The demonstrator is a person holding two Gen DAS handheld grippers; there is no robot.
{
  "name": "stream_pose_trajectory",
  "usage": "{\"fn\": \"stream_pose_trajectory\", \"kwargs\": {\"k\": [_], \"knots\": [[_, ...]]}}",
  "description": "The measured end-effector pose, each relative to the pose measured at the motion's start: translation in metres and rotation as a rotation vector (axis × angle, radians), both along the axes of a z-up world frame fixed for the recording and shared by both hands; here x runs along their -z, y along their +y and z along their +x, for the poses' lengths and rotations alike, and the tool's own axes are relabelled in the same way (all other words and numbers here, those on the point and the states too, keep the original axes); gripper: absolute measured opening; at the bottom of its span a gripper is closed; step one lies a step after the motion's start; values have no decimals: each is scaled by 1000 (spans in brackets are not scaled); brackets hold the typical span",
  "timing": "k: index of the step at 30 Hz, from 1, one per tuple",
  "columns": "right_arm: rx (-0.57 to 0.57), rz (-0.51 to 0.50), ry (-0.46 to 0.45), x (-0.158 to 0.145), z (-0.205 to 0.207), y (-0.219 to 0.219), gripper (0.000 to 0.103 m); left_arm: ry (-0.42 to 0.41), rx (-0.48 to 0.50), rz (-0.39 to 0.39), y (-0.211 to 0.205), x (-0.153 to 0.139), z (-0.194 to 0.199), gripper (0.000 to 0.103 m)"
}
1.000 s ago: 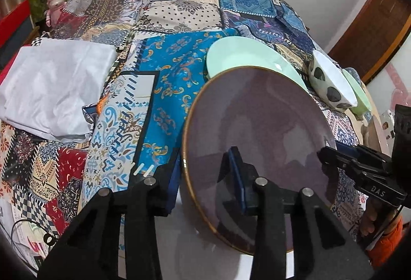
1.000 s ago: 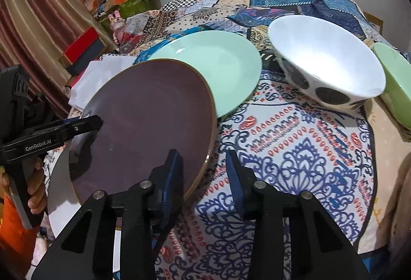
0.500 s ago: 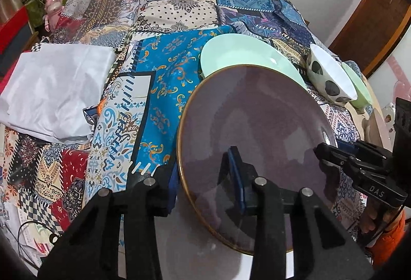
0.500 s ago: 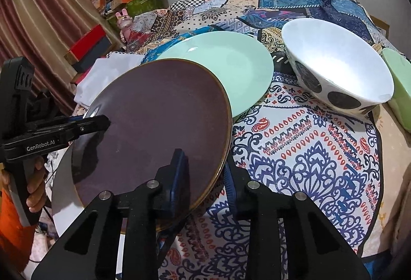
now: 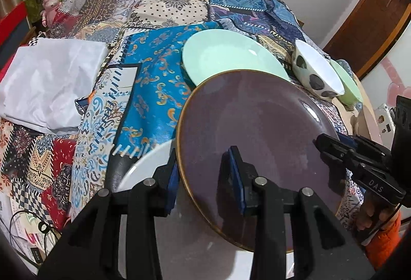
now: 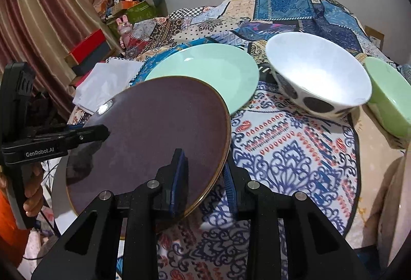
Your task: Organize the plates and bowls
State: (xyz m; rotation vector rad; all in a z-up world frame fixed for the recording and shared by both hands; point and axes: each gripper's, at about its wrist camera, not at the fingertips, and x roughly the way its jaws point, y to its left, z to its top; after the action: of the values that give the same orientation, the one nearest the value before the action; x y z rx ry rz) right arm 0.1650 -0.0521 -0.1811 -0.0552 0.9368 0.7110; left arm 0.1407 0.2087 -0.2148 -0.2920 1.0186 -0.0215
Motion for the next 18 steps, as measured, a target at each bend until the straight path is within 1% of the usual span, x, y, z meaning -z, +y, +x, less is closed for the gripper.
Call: {"fn": "stream_pose_trajectory", "kwargs": {"k": [18], "knots": [[61, 36, -40, -20, -19, -56, 27, -45, 61, 24, -57, -33, -17, 36]]}}
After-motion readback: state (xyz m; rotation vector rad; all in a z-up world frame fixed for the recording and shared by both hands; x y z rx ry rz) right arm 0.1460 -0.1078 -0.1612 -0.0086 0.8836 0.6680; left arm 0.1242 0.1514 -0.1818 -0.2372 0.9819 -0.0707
